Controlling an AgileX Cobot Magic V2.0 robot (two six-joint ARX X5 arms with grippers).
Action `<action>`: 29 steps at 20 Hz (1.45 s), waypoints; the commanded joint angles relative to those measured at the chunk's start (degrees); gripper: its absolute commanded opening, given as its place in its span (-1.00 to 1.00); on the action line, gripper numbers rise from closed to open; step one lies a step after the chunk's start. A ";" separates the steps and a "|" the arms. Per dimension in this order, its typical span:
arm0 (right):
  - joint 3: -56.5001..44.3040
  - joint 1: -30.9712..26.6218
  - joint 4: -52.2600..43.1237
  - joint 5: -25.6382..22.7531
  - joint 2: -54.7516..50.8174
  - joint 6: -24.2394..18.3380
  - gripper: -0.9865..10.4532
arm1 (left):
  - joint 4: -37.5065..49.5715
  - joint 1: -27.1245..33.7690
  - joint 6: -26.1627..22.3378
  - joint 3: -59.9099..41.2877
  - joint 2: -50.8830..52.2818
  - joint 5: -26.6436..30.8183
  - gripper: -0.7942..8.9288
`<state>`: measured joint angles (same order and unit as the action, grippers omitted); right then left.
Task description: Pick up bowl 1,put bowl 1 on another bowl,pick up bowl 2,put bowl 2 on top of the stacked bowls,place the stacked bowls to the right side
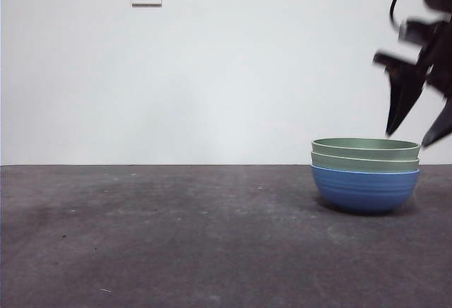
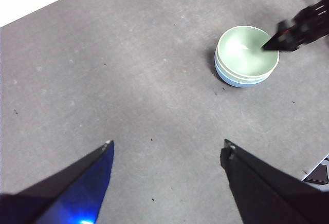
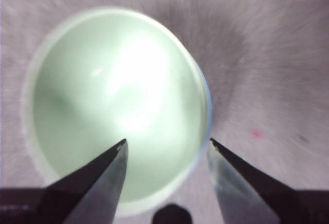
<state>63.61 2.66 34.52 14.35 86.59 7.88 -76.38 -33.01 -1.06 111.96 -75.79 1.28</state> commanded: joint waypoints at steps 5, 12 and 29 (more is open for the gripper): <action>-0.44 1.03 15.50 -0.94 -17.53 -2.89 -0.39 | -0.44 -0.02 -2.23 -0.09 -0.04 -0.26 -0.13; -0.44 6.29 33.77 -0.94 -28.68 -7.04 -0.74 | -0.72 -0.02 -3.32 -0.09 -0.04 -3.21 -0.15; -0.44 6.40 33.88 -1.01 -29.55 -8.83 -0.82 | -1.68 0.00 -3.50 -0.09 -0.04 -5.95 -0.84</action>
<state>63.61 9.04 68.62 13.45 57.08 -0.51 -76.44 -33.01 -4.05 111.96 -75.79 -4.67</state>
